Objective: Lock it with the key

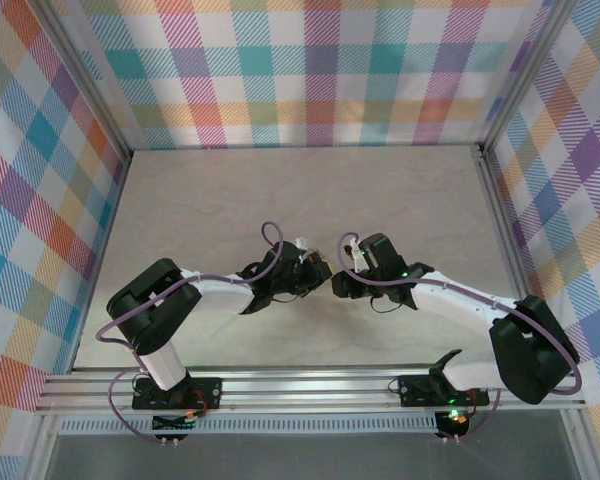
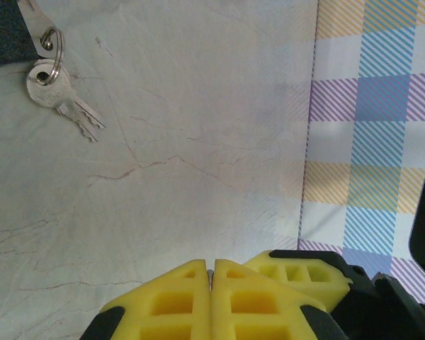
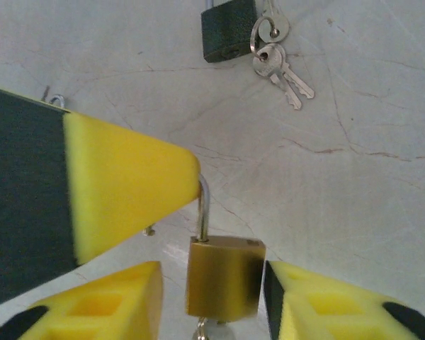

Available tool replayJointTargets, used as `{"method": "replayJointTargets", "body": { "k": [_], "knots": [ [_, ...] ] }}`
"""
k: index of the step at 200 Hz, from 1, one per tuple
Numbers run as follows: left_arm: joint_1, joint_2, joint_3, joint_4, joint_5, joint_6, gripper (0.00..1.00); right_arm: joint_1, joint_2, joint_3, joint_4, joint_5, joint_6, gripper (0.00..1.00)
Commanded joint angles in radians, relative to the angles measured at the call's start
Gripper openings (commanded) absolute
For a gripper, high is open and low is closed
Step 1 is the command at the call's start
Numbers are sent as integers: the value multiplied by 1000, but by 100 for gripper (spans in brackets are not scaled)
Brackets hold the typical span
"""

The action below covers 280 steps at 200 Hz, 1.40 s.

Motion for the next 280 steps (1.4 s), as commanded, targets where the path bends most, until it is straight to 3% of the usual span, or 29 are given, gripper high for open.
{"method": "replayJointTargets", "body": {
  "k": [1,73,178,280],
  "knots": [
    [-12,7,-13,33,18,1,0,6,-44,-12,12,-7,-11,48],
    [-9,-51,-10,-40,-8,60,0,7,-103,-25,-1,-15,-7,56],
    [-10,-109,3,-96,-20,98,0,21,-61,-66,85,-100,32,49],
    [-13,-111,-1,-93,-8,105,0,50,5,-29,100,-59,44,38]
  ]
}}
